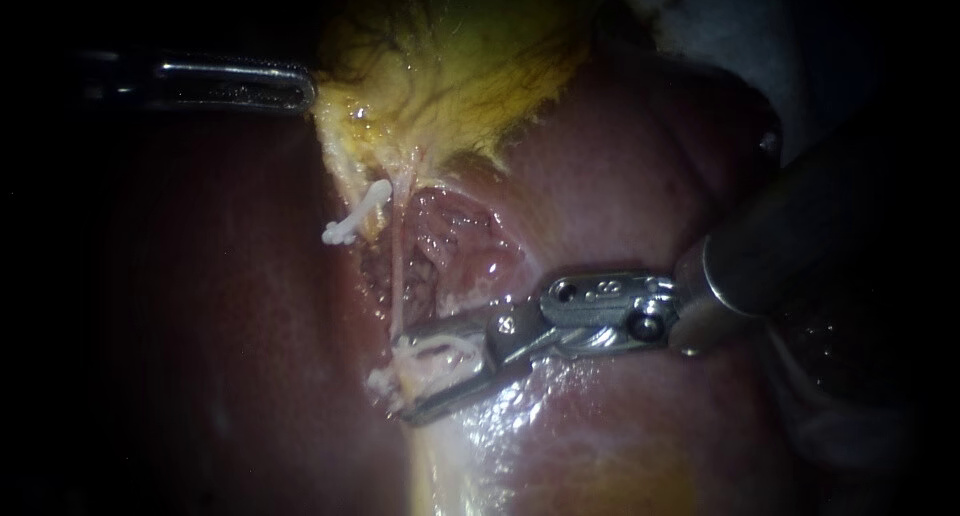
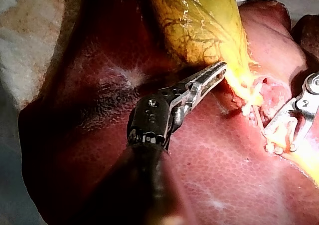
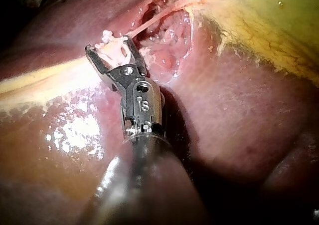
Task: Clipping first clip right tube
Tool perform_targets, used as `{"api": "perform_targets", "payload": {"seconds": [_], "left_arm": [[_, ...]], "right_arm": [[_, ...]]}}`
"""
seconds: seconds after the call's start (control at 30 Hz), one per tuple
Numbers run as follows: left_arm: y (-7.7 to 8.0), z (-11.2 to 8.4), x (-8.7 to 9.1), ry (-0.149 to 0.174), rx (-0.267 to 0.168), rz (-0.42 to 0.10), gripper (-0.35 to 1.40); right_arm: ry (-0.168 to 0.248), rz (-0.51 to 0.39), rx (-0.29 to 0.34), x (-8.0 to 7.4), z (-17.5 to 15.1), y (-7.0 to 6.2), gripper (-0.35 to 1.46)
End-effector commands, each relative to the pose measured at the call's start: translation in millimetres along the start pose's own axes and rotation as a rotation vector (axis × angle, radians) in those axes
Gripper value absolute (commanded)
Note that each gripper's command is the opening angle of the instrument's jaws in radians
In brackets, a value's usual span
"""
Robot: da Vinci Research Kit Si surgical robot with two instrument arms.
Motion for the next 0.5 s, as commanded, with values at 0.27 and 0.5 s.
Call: {"api": "perform_targets", "payload": {"seconds": [0.27,0.5], "left_arm": [[0.0,0.0,0.0,0.000,0.000,0.000,-0.35],[0.0,-0.1,0.0,0.000,0.000,0.000,-0.35]], "right_arm": [[0.009,0.003,0.007,0.6,-0.4,-0.6,0.49],[0.016,0.017,0.019,3.0,-1.9,-2.3,0.50]]}}
